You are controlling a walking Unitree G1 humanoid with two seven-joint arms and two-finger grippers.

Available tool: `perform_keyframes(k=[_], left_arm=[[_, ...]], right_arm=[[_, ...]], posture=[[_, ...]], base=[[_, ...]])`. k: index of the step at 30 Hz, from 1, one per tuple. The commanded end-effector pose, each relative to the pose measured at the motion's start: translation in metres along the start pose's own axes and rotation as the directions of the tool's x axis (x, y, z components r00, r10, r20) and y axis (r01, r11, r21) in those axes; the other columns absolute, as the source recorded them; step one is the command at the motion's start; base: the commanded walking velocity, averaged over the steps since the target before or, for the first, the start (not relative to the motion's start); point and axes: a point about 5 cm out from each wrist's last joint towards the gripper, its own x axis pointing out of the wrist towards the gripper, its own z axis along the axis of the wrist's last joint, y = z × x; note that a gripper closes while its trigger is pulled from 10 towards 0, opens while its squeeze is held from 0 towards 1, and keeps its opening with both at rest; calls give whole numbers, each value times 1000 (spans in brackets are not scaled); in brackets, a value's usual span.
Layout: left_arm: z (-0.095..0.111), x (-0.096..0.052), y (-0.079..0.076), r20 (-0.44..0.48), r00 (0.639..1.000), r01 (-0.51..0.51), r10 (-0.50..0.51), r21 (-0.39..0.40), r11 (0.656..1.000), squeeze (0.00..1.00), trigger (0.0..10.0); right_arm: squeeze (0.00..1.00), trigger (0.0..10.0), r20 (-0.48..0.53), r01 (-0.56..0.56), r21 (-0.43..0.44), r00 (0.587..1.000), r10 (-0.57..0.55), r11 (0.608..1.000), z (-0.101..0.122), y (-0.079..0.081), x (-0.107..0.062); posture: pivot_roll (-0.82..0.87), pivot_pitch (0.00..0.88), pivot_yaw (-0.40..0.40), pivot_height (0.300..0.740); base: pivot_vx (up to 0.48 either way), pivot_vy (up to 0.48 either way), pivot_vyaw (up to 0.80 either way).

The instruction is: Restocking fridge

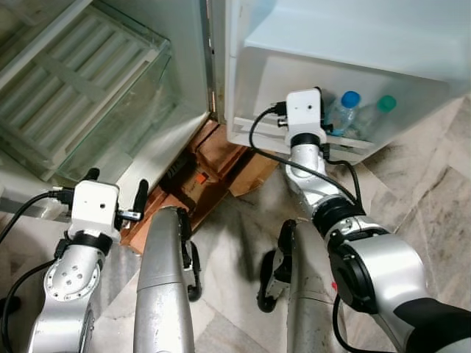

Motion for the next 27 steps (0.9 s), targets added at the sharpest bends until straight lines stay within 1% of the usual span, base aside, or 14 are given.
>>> perform_keyframes(k=[1, 2, 5, 7, 8, 9, 14, 17, 27], left_arm=[[-9, -4, 0, -44, 999, 10, -10, 8, 1000, 0, 10000], [-9, -3, -1, -43, 999, 14, -13, 9, 1000, 0, 10000], [-9, -3, -2, -43, 999, 17, -17, 9, 1000, 0, 10000], [-10, -2, -3, -43, 999, 21, -21, 9, 1000, 0, 10000], [-10, -1, -3, -43, 999, 23, -23, 9, 1000, 0, 10000], [-10, 0, -4, -43, 999, 26, -26, 8, 1000, 0, 10000], [-10, 0, -5, -42, 999, 33, -33, 10, 999, 0, 10000], [-10, 2, -5, -42, 998, 40, -39, 13, 999, 0, 10000], [-13, 2, -3, -55, 998, 46, -44, 24, 999, 0, 10000]], right_arm=[[0, 10000, -216, 92, -59, 971, -102, 994, -45, -21, -12], [0, 10000, -238, 105, -51, 965, -114, 993, -48, -24, -13], [0, 10000, -249, 108, -38, 962, -114, 993, -50, -25, -13], [0, 10000, -271, 123, -24, 954, -125, 992, -52, -30, -13], [580, 10000, -275, 129, -23, 953, -130, 991, -52, -31, -12], [1000, 10000, -285, 144, -7, 948, -140, 990, -53, -35, -11], [1000, 10000, -286, 186, -35, 939, -188, 982, -49, -42, -6], [1000, 10000, -259, 190, -42, 946, -195, 981, -43, -44, -2], [1000, 10000, -257, 184, -61, 947, -193, 981, -41, -43, -1]], posture=[[213, 404, -17, 572], [211, 401, -17, 572], [210, 398, -17, 572], [209, 396, -17, 572], [209, 394, -16, 572], [208, 392, -14, 572], [209, 387, -12, 572], [209, 385, -11, 572], [212, 383, -11, 572]], base=[[0, 0, 0], [0, 0, 0], [0, 0, 0], [0, 0, 0], [0, 0, 0], [0, 0, 0], [0, 0, 0], [0, 0, 0], [0, 0, 0]])
